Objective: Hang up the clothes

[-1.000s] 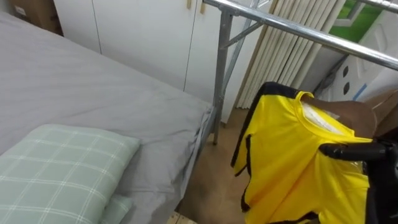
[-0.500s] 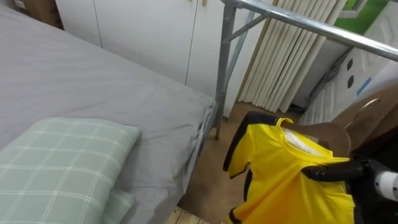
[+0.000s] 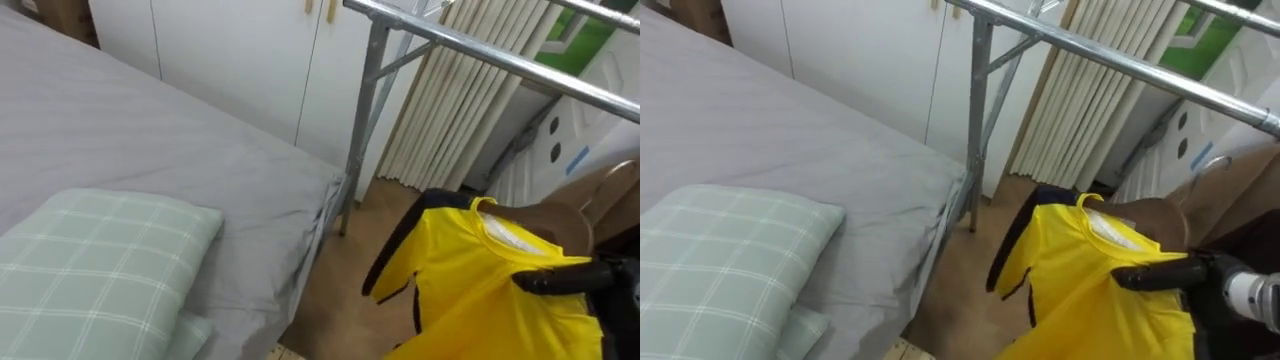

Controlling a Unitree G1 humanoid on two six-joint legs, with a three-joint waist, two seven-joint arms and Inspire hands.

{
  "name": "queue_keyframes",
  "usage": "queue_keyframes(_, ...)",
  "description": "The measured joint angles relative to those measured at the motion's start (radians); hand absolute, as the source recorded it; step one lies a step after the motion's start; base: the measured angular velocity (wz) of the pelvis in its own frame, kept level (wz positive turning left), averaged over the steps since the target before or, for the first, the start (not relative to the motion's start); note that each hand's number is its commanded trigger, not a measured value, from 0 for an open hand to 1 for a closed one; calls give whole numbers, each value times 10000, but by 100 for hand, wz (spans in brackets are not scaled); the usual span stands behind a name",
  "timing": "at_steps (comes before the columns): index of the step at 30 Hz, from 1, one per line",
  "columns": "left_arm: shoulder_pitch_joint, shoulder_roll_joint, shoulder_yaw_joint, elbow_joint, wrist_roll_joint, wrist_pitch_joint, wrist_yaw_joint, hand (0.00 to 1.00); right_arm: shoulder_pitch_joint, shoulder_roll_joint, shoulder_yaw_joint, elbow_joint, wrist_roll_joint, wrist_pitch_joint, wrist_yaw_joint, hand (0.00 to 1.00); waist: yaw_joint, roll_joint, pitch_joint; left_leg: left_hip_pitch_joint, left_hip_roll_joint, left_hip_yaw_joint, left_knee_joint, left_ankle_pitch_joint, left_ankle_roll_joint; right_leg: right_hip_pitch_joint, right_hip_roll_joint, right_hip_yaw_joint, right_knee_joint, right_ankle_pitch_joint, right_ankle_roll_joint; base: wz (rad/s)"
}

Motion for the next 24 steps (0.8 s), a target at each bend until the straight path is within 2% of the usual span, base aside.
queue_keyframes(1,13,0,-2,164,7,-17,-20,0,-15,-35,-122,-1,-95,5,2,100,-35,16,-33,60,57,1,-7,-24,21,89,-34,-96,10,-16,29,6)
queue_keyframes(3,130,-5,-6,587,4,-97,-136,0,-8,-228,-378,-3,-276,216,-16,100,-136,245,-185,419,123,-7,73,-190,89,486,-75,-247,194,-170,386,5)
queue_keyframes(4,154,-6,-3,659,2,-129,-174,0,-4,-295,-391,8,-317,261,-21,100,-141,311,-217,513,136,5,116,-243,119,560,-84,-232,257,-236,492,0)
queue_keyframes(5,192,-22,-4,779,-1,-149,-229,0,-3,-401,-490,-16,-561,344,-44,100,-149,430,-273,702,152,20,179,-343,164,725,-90,-198,362,-356,683,-4)
queue_keyframes(6,314,-26,-4,872,-5,-206,-253,0,-3,-430,-545,-16,-725,377,-77,100,-137,568,-318,899,170,70,169,-400,191,887,-85,-159,370,-407,769,-5)
queue_keyframes(7,358,-29,-4,911,-15,-235,-278,0,-3,-449,-570,-24,-783,391,-99,100,-136,592,-326,1012,178,89,164,-429,191,993,-80,-154,373,-410,775,-10)
queue_keyframes(8,392,-29,14,998,-6,-258,-368,0,-2,-456,-598,-24,-921,439,-143,100,-96,698,-298,1198,183,123,85,-456,189,1079,-79,-90,404,-428,793,-13)
queue_keyframes(9,390,-28,46,1028,-9,-260,-431,0,-3,-460,-602,-66,-968,442,-202,100,-82,646,-343,1251,157,212,68,-461,184,1078,-81,-25,433,-455,777,-15)
queue_keyframes(13,287,-27,136,1357,-22,-431,-445,0,-11,-474,-602,-328,-979,426,-629,100,-90,660,-311,1311,133,313,93,-482,178,1068,-86,77,528,-527,519,-8)
queue_keyframes(17,25,-13,217,1807,8,-605,-440,0,-26,-685,-597,-378,-950,294,-1209,100,-160,568,-237,1087,143,255,264,-569,146,958,-55,27,498,-505,69,4)
queue_keyframes(20,-170,1,284,1996,13,-693,-435,0,-26,-1020,-576,-379,-962,289,-1475,100,-434,587,-201,661,186,-60,689,-695,114,944,-14,-359,333,-445,-123,31)
queue_keyframes(21,-234,10,311,2047,13,-701,-435,0,-26,-1067,-577,-379,-961,287,-1546,100,-481,576,-194,590,204,-59,746,-699,112,935,-14,-437,322,-440,-176,35)
queue_keyframes(23,-394,23,395,2220,8,-721,-436,0,-25,-1165,-570,-411,-961,239,-1683,100,-544,559,-188,463,268,-66,885,-763,87,952,11,-594,303,-424,-405,24)
queue_keyframes(24,-375,22,497,2195,13,-719,-443,0,-25,-1165,-572,-451,-968,207,-1680,100,-576,551,-189,467,287,-167,924,-802,64,1040,34,-705,243,-453,-420,20)
